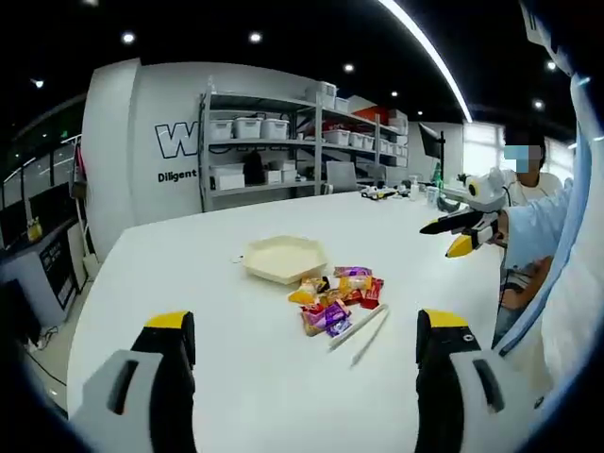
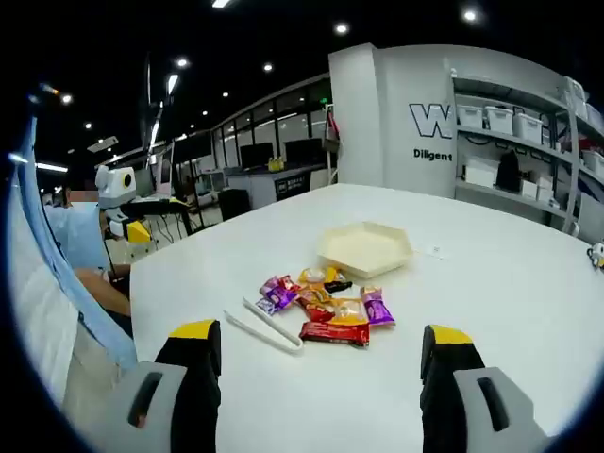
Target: Place the target food into the container with the food tongs after gripping and lifting it, then release it inside without dropping or visibly crushing the food.
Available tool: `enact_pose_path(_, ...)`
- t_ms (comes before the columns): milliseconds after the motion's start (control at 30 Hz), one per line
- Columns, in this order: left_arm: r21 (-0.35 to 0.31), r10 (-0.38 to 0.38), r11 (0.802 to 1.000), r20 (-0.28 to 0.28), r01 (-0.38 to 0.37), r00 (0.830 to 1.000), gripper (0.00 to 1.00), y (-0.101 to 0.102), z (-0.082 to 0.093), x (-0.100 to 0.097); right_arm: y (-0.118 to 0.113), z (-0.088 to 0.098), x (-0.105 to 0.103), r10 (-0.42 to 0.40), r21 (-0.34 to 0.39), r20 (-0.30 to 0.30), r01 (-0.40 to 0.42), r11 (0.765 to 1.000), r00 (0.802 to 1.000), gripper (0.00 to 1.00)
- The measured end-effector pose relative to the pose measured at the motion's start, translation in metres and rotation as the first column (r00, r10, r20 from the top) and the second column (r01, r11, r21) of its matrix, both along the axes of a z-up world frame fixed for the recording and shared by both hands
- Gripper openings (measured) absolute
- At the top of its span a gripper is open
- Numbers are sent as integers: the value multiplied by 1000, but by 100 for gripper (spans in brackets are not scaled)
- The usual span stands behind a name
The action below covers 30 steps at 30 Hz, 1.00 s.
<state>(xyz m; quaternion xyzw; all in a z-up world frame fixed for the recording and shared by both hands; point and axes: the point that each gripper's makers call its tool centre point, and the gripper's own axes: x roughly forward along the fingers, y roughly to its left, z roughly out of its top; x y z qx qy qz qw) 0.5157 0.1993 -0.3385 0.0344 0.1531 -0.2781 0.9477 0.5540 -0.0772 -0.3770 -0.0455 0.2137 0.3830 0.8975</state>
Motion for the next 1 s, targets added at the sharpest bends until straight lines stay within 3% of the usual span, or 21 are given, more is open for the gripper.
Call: enact_pose_path(1000, 1, 0, 1000, 0, 0, 1000, 95, -2, -1, 0, -2, 1, 1, 0, 5, 3, 0, 1000, 1000, 89)
